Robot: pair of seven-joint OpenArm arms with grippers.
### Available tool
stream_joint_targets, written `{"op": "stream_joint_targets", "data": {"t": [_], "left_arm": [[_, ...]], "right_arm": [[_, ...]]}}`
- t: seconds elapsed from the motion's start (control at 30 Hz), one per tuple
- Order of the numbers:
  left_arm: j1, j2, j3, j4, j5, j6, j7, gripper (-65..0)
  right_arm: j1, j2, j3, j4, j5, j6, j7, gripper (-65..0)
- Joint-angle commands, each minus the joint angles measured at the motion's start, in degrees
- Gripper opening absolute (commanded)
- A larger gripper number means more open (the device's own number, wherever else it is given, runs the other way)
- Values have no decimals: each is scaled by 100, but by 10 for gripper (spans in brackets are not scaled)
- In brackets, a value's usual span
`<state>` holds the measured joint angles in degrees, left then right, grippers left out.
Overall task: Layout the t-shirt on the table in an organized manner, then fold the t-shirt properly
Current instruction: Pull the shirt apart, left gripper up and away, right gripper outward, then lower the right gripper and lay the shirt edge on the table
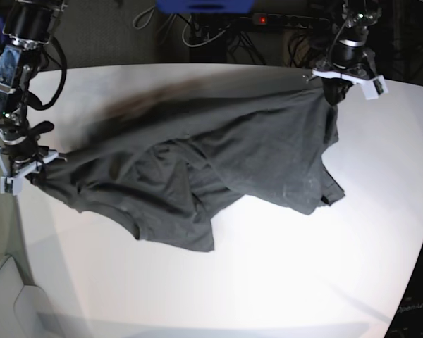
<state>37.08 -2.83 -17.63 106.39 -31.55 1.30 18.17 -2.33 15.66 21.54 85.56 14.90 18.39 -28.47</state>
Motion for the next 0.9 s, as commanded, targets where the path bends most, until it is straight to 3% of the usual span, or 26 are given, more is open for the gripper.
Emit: {"op": "stream_joint_targets", "data": {"t": [0.0, 0.37, 0.47, 0.57, 0.67, 0.8, 0.87], "left_arm": [[24, -29, -26, 73, 3, 15, -125, -645], [112, -20, 0, 73, 3, 15, -90, -646], [138, -20, -17, 64, 3, 15, -90, -646], [226, -20, -26, 64, -23, 15, -108, -646], [288, -29, -35, 64, -392, 15, -116, -647], [393, -38, -211, 56, -858, 15, -81, -647], [393, -38, -255, 56, -911, 15, -81, -647]], "right_arm": [[79, 100, 31, 99, 1, -15, 196, -650], [70, 65, 303, -77, 1, -41, 161, -646], [97, -164, 725, -217, -26, -41, 161, -576], [105, -243, 1050, -297, -26, -41, 161, -462], [79, -366, 1279, -270, -17, -41, 161, -373], [79, -436, 1490, -68, 18, -6, 161, -331], [79, -507, 1446, 73, 18, 257, 161, -330]]}}
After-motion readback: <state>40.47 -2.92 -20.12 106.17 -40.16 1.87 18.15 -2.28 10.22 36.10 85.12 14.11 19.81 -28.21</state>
